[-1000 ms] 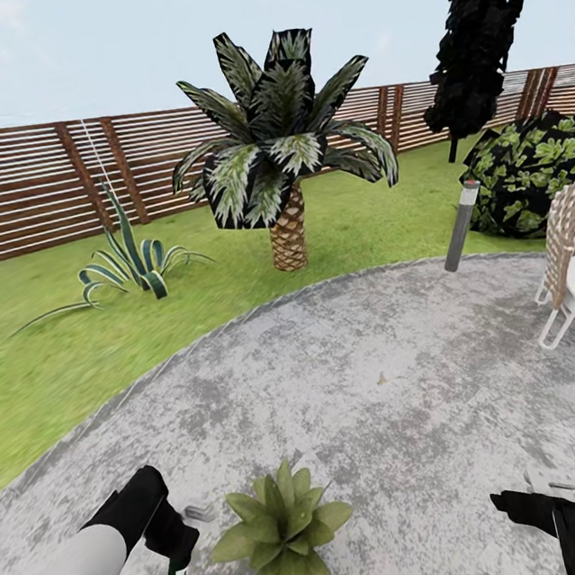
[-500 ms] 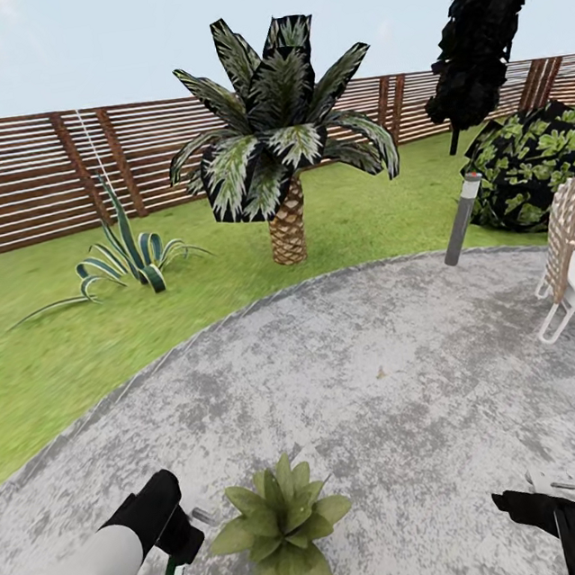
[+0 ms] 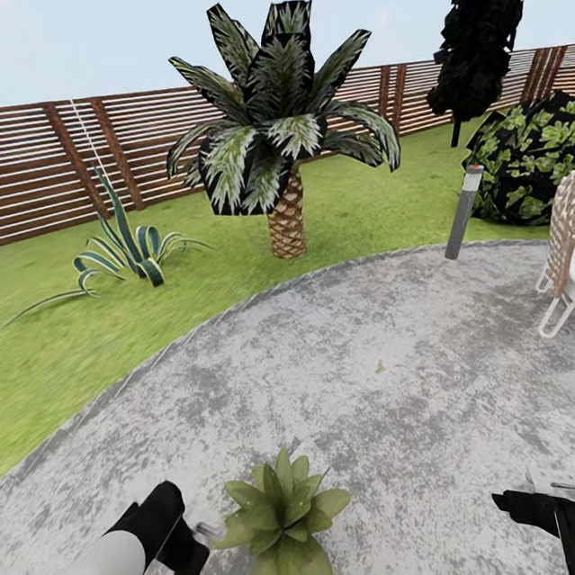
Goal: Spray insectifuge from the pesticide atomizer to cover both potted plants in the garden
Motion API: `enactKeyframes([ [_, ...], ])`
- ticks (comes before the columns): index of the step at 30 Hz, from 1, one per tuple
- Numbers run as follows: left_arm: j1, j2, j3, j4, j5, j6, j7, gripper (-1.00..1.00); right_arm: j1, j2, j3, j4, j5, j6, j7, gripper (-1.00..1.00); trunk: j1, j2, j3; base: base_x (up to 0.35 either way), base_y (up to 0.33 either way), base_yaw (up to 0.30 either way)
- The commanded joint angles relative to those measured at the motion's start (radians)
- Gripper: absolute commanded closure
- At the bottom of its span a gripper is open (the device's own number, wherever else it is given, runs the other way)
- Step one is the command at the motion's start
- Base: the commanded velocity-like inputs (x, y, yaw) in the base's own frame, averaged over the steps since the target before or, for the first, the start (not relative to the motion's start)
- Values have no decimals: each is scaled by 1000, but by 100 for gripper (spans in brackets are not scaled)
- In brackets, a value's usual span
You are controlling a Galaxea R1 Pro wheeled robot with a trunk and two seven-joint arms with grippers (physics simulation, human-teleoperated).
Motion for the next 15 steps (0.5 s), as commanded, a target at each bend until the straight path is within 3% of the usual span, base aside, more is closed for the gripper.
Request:
enactKeyframes([
  [1,0,0,2,-1,5,2,-8,100,-1,1,-3,-2,9,2,9,-100,0,0,-2,0,0,0],
  [5,0,2,3,-1,90,1,-13,100,-1,1,-3,-2,9,2,9,-100,0,0,-9,0,0,0],
  [8,0,5,4,-1,107,0,-14,100,-1,1,-3,-3,9,2,9,-100,0,0,-13,0,0,0],
  [15,0,6,3,-1,111,0,-13,100,-1,1,-3,-2,9,2,9,-100,0,0,-24,0,0,0],
])
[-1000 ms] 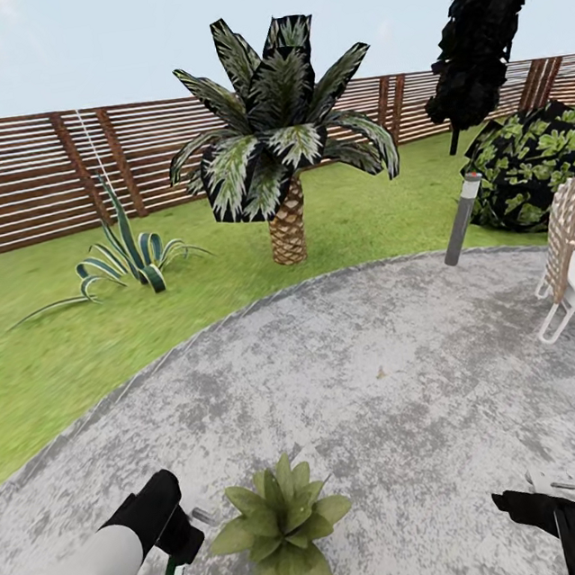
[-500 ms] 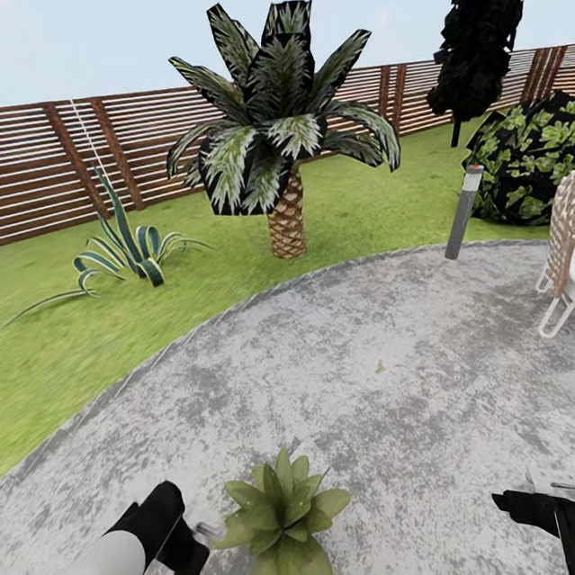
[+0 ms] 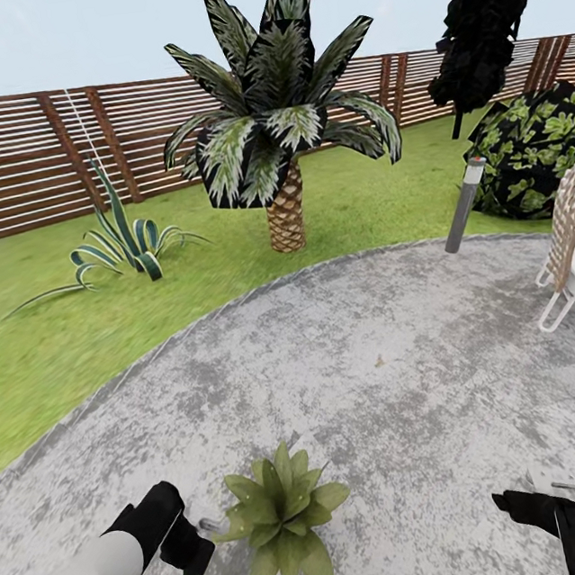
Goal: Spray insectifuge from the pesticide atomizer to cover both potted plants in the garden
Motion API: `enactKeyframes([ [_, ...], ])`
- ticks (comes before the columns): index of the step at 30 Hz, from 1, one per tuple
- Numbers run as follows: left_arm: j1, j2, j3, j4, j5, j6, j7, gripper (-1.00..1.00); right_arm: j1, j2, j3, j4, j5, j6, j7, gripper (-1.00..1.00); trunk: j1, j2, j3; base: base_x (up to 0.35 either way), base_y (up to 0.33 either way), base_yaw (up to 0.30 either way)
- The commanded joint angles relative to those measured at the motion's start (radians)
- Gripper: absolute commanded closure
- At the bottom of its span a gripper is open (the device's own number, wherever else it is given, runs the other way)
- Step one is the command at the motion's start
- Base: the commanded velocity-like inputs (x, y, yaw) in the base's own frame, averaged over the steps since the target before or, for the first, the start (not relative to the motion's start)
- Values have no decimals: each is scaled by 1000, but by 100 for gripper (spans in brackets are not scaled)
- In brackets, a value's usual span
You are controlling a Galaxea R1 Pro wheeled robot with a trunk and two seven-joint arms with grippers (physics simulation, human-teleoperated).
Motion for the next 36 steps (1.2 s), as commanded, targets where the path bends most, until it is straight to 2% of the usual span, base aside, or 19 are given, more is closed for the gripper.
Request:
enactKeyframes([
  [1,0,0,3,-2,-9,4,-7,100,-1,0,-3,-2,9,2,9,-100,0,0,-2,0,0,0],
  [11,0,1,4,-2,-7,4,-7,100,-1,1,-3,-1,9,2,7,-100,0,0,-7,0,163,0],
  [31,0,2,6,-7,-9,7,-2,100,-1,0,-3,-1,9,2,7,-100,0,0,-37,0,6,0],
  [36,0,9,7,-46,-9,10,0,100,-1,0,-3,-1,10,2,7,-100,0,0,-40,15,138,0],
])
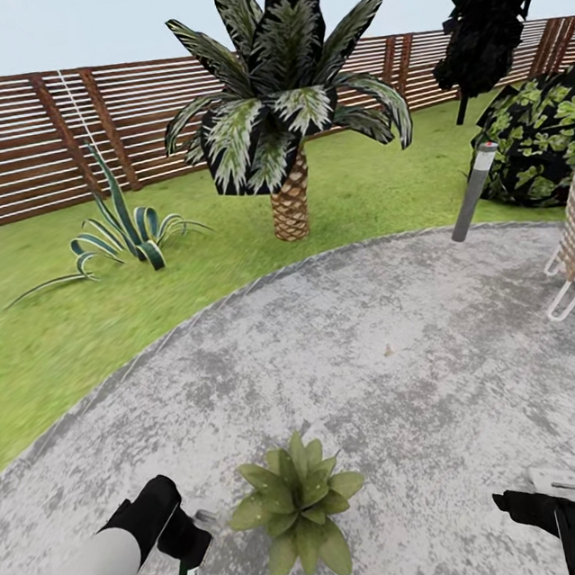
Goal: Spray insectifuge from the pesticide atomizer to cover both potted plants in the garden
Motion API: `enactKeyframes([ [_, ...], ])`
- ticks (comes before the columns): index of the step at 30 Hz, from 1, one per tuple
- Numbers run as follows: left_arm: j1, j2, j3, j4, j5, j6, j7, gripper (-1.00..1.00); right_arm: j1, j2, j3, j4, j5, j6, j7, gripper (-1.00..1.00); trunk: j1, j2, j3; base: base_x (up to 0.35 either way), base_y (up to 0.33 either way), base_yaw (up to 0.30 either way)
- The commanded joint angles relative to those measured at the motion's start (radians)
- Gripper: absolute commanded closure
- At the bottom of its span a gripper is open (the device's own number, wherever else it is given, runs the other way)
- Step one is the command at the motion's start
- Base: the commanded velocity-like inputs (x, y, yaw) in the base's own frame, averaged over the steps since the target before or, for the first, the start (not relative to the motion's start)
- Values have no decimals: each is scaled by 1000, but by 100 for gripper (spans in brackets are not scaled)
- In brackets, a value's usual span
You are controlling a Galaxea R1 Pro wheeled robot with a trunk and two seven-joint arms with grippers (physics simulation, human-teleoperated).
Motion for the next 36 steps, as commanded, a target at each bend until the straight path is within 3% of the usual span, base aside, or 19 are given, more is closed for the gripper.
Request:
enactKeyframes([
  [1,0,2,4,-9,-8,3,-8,100,-1,0,-3,-2,9,2,9,-100,0,0,-1,63,219,0],
  [19,0,2,2,-15,-8,4,-9,100,-1,1,-3,-2,9,2,9,-100,0,0,-11,32,20,48],
  [36,0,-2,-2,-11,-10,3,-9,100,-1,0,-3,-3,9,2,9,-100,0,0,-13,69,-88,11],
])
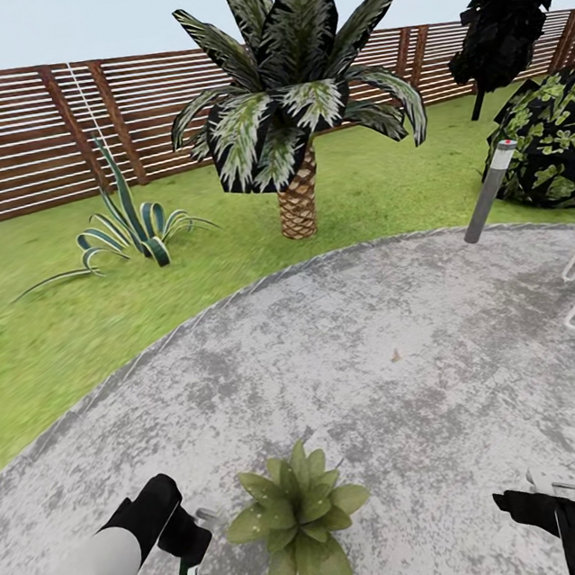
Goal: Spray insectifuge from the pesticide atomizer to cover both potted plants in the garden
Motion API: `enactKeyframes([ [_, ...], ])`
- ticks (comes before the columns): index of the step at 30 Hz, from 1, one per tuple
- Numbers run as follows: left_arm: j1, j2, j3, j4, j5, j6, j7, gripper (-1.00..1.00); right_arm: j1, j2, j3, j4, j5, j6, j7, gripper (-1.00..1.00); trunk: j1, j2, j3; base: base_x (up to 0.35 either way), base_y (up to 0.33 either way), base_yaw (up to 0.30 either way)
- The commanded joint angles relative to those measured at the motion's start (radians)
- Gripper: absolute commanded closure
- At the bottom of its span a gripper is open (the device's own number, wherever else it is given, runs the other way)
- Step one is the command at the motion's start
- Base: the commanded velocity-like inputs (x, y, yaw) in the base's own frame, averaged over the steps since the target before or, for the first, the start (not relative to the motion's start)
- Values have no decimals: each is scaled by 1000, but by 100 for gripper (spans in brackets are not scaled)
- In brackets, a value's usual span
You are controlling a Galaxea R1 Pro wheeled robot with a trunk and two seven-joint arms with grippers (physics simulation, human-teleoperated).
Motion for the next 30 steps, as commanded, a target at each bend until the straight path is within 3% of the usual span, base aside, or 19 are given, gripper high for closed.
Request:
enactKeyframes([
  [1,0,0,3,-1,-9,3,-8,100,-1,0,-3,-1,9,1,9,-100,0,0,-1,0,-61,0],
  [20,0,4,4,69,-11,1,-6,100,-1,0,-3,-2,9,1,9,-100,0,0,-1,0,-5,-1],
  [30,0,27,4,68,-11,3,-6,100,-1,0,-3,-2,9,1,9,-100,0,0,-1,0,0,-127],
])
